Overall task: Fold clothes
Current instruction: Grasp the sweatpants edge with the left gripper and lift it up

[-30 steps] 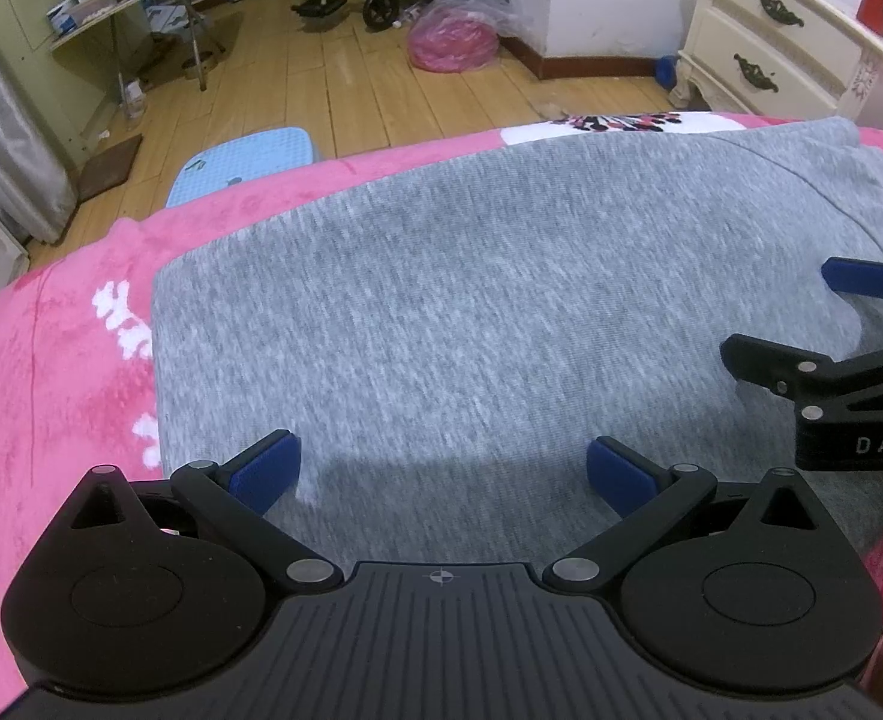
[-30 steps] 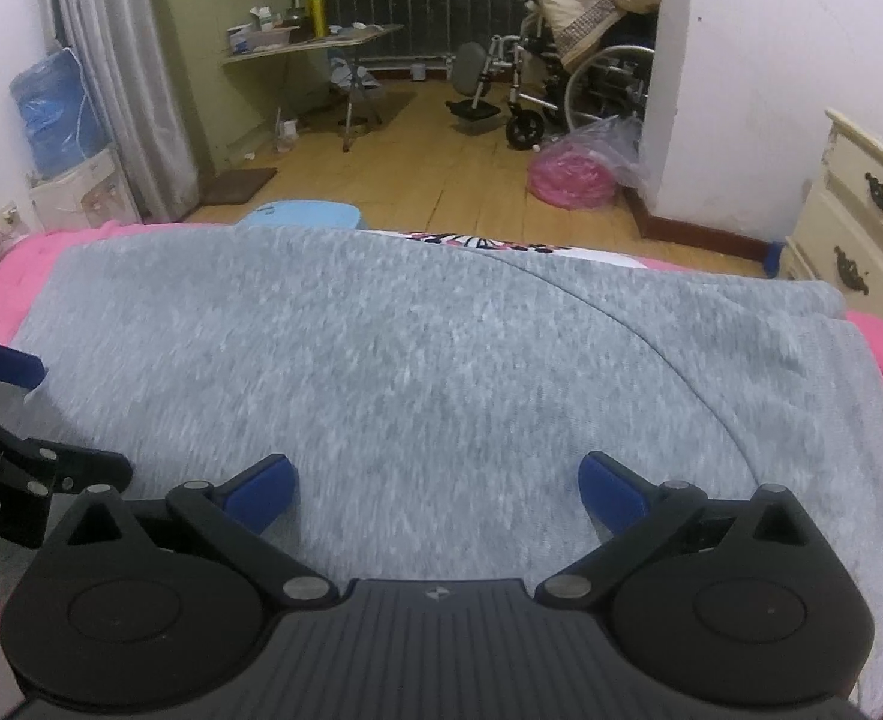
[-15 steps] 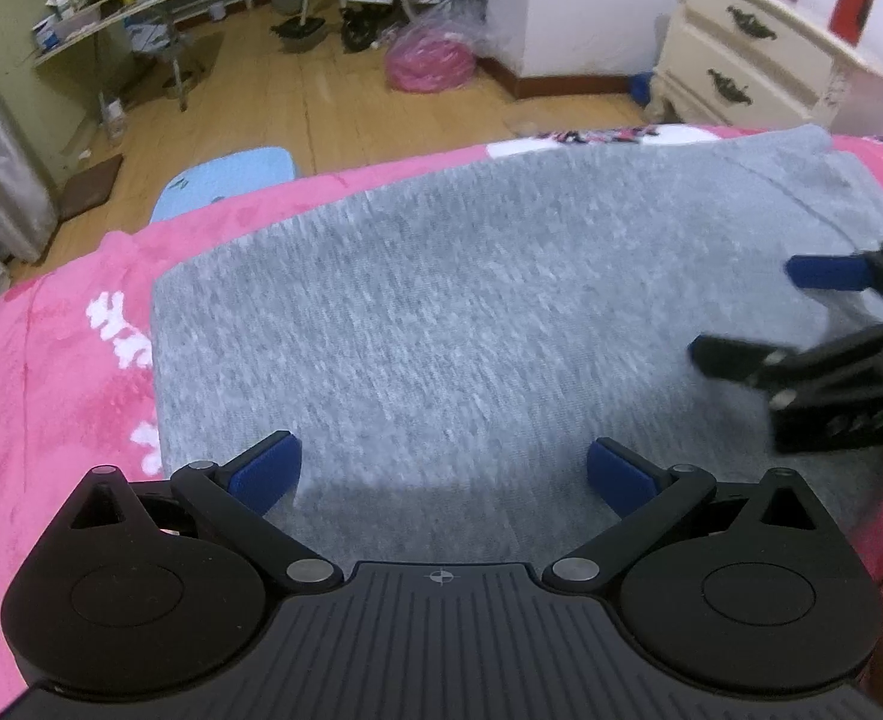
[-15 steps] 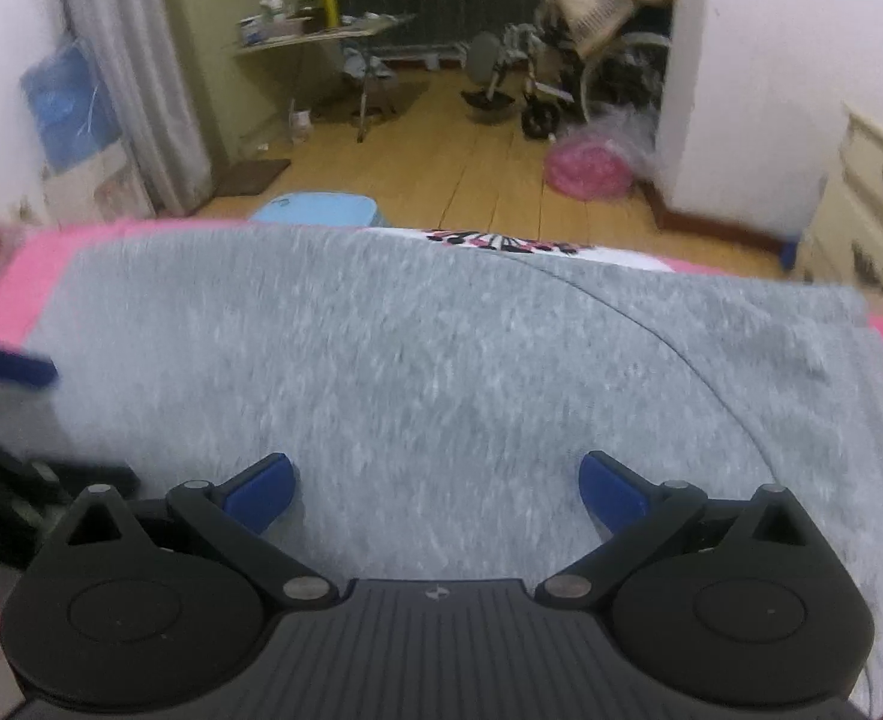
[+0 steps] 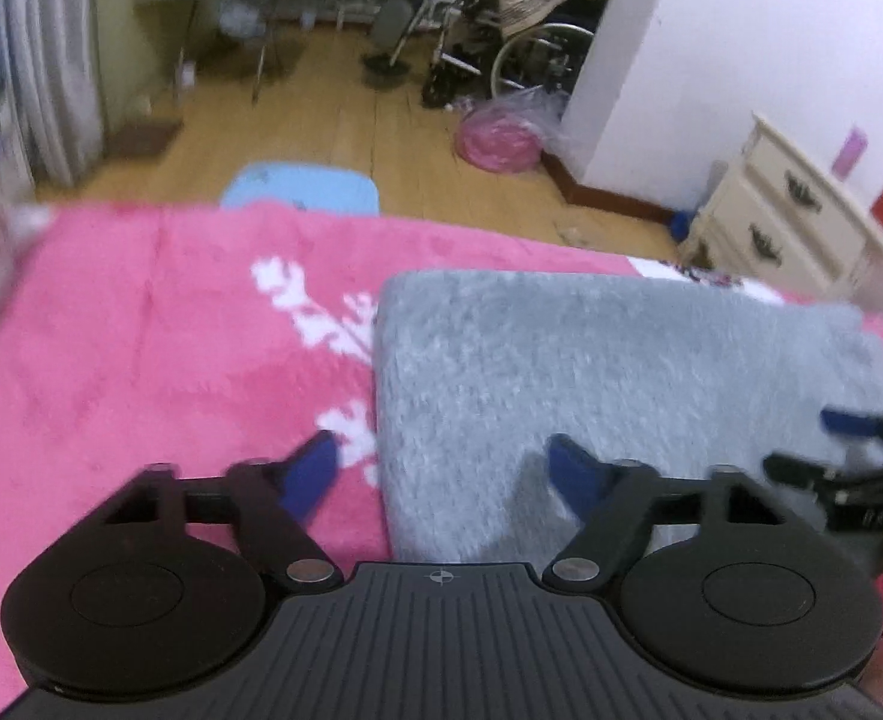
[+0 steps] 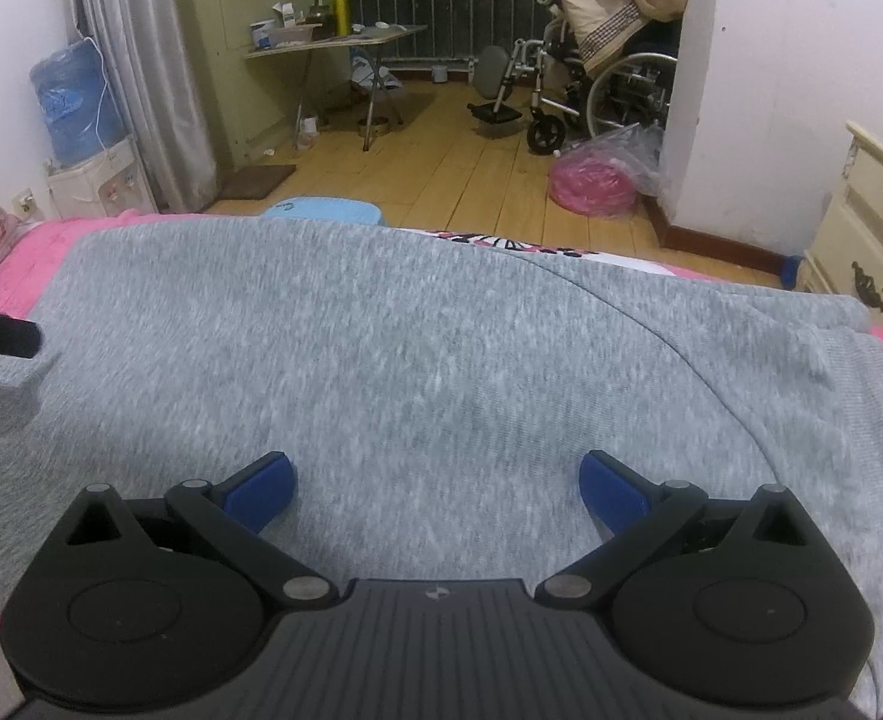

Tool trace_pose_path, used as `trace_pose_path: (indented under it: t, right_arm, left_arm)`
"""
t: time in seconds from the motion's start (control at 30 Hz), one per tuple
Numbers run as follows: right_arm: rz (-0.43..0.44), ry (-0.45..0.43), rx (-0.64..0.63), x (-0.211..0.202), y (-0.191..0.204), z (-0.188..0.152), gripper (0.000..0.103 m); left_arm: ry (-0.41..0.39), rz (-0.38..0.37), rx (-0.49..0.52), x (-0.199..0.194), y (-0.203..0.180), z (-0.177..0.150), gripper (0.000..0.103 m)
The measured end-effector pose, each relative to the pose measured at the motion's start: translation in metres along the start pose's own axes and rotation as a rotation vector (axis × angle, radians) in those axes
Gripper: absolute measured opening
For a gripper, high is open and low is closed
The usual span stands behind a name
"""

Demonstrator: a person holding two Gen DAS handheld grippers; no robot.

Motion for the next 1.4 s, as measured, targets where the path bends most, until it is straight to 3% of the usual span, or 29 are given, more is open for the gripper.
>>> trace_pose_path:
  t: [0.27, 0.7, 0.77, 0.87, 1.03, 1.23, 1.4]
  right_arm:
    - [-0.008, -0.002, -0.003, 0.0, -0.001, 0.002, 0.103]
    - [-0.009, -0.014, 0.0, 0.001, -0.002, -0.001, 0.103]
    - [-0.007, -0.017, 0.003, 0.001, -0.004, -0.002, 0.103]
    - [-0.007, -0.03, 0.002, 0.001, -0.003, -0.004, 0.103]
    - [-0.007, -0.059, -0.008, 0.0, -0.003, -0.008, 0.103]
    - [0.001, -0.084, -0.007, -0.001, -0.004, -0.013, 0.103]
    - [0.022, -0.094, -0.012, -0.003, -0.008, -0.012, 0.103]
  left_arm:
    - [-0.045, -0.105, -0.091, 0.015, 0.017, 0.01, 0.067]
    - [0.019, -0.214, -0.182, -0.017, 0.019, -0.034, 0.045]
    - [0.026, -0.208, -0.174, -0.018, 0.016, -0.036, 0.029]
    - [0.031, -0.193, -0.16, -0.024, 0.011, -0.031, 0.014]
    - [-0.008, -0.209, -0.07, -0.05, -0.018, -0.011, 0.007]
    - [-0.083, -0.391, -0.043, -0.079, -0.067, 0.032, 0.006]
    - [-0.067, -0.507, 0.089, -0.073, -0.13, 0.049, 0.006]
Point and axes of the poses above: each gripper's, at about its wrist camera, not at the fingertips, and x roughly the way its jaws point, y to its left, z to its top, the point moved 3 cm from there along x, roughly the way its jaws point, and after that the axes turned 4 degrees about -z, right-handed, at the moved point
